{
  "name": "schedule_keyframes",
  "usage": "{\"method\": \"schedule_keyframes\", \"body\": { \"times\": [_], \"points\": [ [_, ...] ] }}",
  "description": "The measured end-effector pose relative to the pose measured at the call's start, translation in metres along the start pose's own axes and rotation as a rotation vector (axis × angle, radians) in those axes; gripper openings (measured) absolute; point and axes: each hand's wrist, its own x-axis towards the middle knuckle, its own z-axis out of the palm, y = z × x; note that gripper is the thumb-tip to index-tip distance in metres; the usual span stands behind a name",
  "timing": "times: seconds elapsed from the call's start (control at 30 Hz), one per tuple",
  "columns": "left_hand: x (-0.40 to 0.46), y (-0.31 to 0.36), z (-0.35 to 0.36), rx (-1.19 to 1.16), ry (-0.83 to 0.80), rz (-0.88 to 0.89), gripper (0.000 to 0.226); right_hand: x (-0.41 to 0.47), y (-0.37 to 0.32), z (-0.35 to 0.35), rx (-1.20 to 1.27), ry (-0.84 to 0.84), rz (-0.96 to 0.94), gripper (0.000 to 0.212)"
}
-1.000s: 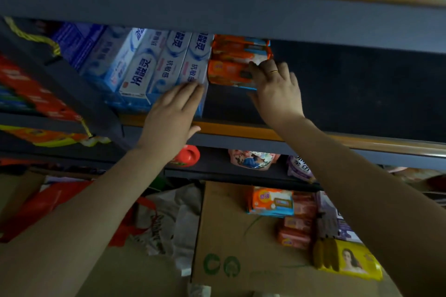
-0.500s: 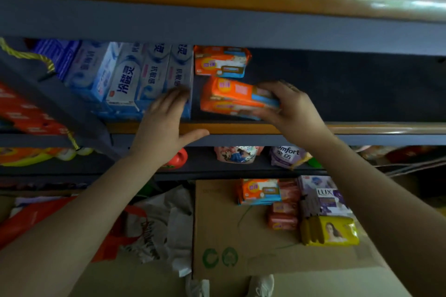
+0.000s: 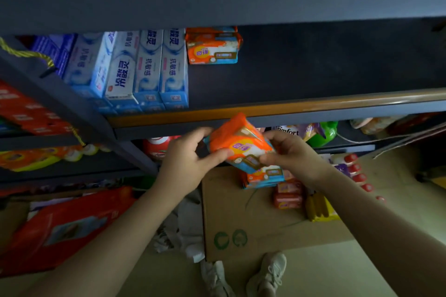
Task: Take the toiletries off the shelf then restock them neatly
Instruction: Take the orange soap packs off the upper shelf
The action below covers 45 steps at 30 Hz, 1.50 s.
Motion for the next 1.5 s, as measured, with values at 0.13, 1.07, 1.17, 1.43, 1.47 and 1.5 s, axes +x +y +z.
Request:
{"method": "schedule_keyframes", "body": {
  "times": [0.13,1.07,1.17,1.43,1.47,1.5],
  "points": [
    [-0.005,-0.018,0.014,-0.375,-0.085,-0.284,0.03,-0.011,-0.008,0.0,-0.102,0.085,-0.039,0.039],
    [-0.054,-0.018,0.13,-0.754,-0.376,-1.32,0.04,-0.037,0.069,-0.05,0.245,0.107,0.655,0.026],
    [-0.058,-0.03,0.141,-0.506,-0.186,-1.191,0.024,-0.038,0.097,-0.055,0.219,0.161,0.659,0.011],
    [-0.093,-0.116,0.185,-0.112,-0.069,-1.075,0.031,-0.025,0.139,-0.066,0.073,0.143,0.621,0.011],
    [-0.094,-0.126,0.196,-0.168,-0.072,-1.124,0.032,-0.021,0.141,-0.066,0.007,0.139,0.588,0.013],
    [-0.095,-0.136,0.208,-0.21,-0.085,-1.155,0.033,-0.016,0.143,-0.065,-0.064,0.136,0.55,0.015]
  ]
}}
